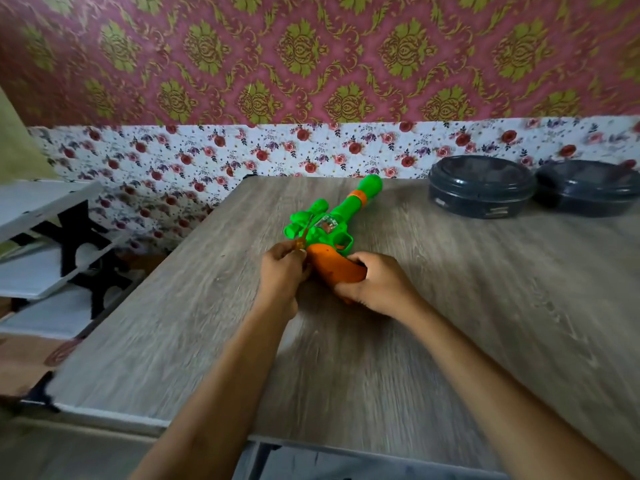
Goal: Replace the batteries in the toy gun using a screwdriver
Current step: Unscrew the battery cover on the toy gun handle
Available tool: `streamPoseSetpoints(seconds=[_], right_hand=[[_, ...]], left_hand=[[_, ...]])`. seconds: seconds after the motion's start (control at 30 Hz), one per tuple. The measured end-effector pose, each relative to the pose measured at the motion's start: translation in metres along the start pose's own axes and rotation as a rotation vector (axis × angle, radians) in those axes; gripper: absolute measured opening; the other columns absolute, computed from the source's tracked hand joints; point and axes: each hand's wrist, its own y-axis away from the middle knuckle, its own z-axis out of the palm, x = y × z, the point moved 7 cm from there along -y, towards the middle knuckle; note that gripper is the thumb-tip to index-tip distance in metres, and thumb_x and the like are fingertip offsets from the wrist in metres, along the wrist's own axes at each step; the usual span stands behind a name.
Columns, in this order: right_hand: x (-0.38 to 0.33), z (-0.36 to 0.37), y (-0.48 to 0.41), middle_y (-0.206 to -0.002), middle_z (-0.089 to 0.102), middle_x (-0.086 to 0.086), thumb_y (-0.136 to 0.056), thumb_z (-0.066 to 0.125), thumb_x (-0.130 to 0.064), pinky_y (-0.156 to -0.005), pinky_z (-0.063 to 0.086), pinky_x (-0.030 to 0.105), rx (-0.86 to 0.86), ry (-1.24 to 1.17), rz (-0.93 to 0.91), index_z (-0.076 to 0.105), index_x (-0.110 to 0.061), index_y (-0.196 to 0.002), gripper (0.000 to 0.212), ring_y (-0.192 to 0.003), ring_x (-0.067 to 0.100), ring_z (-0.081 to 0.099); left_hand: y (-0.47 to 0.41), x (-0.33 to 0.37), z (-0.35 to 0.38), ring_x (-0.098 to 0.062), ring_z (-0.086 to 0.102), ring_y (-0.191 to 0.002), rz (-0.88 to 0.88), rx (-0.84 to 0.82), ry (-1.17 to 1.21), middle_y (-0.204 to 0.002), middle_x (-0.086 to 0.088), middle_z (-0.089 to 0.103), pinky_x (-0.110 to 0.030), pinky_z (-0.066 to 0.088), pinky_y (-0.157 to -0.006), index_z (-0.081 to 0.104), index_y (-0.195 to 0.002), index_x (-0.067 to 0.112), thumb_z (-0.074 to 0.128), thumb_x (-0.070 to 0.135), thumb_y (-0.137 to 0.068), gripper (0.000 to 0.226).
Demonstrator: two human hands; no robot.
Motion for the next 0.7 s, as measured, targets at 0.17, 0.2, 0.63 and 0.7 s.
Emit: streamPoseSetpoints(seconds=[0.17,0.2,0.63,0.7], right_hand=[[0.001,-0.011,0.009,-0.086,0.063,-0.001,-0.049,0.061,-0.046,-0.072,0.047,0.028,-0.006,-0.039,-0.038,0.066,-0.019,-0.103,0.06,-0.08,0.015,0.059],[0.002,-0.014,0.01,-0.084,0.062,0.0,-0.05,0.062,-0.043,-0.07,0.045,0.027,-0.005,-0.084,-0.054,0.067,-0.016,-0.102,0.059,-0.076,0.013,0.057],[0.014,0.007,0.015,-0.092,0.061,0.009,-0.082,0.064,-0.007,-0.06,0.057,0.024,-0.303,-0.967,0.329,0.058,-0.007,-0.094,0.013,-0.081,0.015,0.058],[0.016,0.013,0.016,-0.098,0.061,0.014,-0.083,0.061,-0.003,-0.057,0.056,0.024,-0.339,-1.021,0.387,0.058,-0.002,-0.109,0.026,-0.081,0.017,0.058]], left_hand=[[0.013,0.006,0.001,-0.012,0.054,-0.068,0.025,-0.033,0.006,-0.076,-0.003,0.055,-0.022,0.051,-0.066,0.054,-0.106,0.007,0.043,-0.007,-0.092,0.023],[0.016,0.007,0.001,-0.013,0.055,-0.068,0.035,-0.045,0.004,-0.077,-0.004,0.056,-0.022,0.052,-0.066,0.054,-0.108,0.007,0.043,-0.008,-0.092,0.025],[0.028,0.012,0.01,-0.016,0.059,-0.08,0.125,-0.146,-0.081,-0.095,-0.011,0.059,-0.017,0.056,-0.061,0.054,-0.119,-0.001,0.045,-0.005,-0.094,0.027],[0.03,0.013,0.012,-0.013,0.06,-0.079,0.137,-0.166,-0.093,-0.089,-0.007,0.058,-0.016,0.056,-0.061,0.054,-0.12,-0.002,0.045,-0.006,-0.093,0.028]])
